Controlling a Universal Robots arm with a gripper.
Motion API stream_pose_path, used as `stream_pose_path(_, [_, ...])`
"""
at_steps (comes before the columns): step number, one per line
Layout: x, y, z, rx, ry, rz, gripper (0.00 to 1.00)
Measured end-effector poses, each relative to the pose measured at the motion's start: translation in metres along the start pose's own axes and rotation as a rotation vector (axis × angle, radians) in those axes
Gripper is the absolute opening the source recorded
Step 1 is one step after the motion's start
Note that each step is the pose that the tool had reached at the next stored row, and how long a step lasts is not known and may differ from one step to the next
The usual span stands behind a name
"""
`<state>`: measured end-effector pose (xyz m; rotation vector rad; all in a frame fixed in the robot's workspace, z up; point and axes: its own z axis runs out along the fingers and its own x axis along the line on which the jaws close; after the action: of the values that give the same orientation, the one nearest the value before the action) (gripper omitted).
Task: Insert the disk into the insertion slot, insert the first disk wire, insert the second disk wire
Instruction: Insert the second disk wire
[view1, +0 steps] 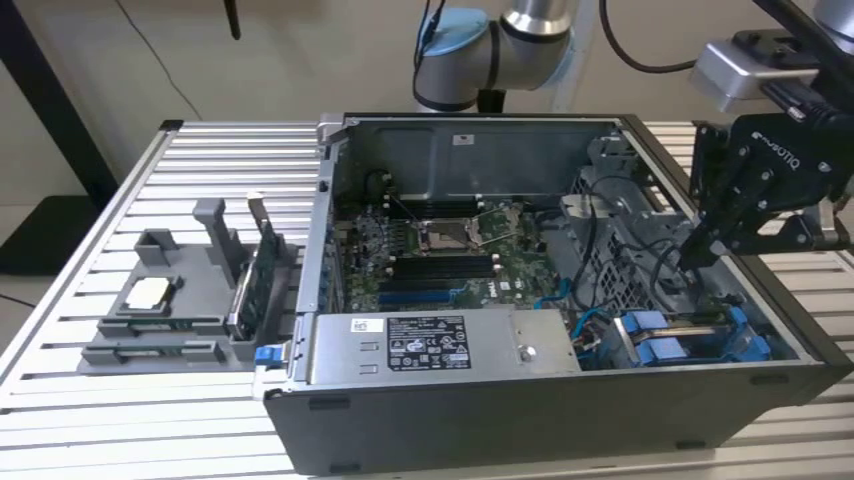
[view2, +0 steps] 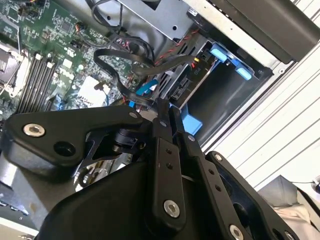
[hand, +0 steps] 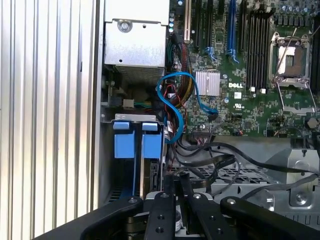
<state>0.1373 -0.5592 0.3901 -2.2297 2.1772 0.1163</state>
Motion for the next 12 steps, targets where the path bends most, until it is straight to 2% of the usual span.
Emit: stream_pose_path(12, [0.0028,-0.0003,0.0075,0.0000,-0.0001,0.000,0.16])
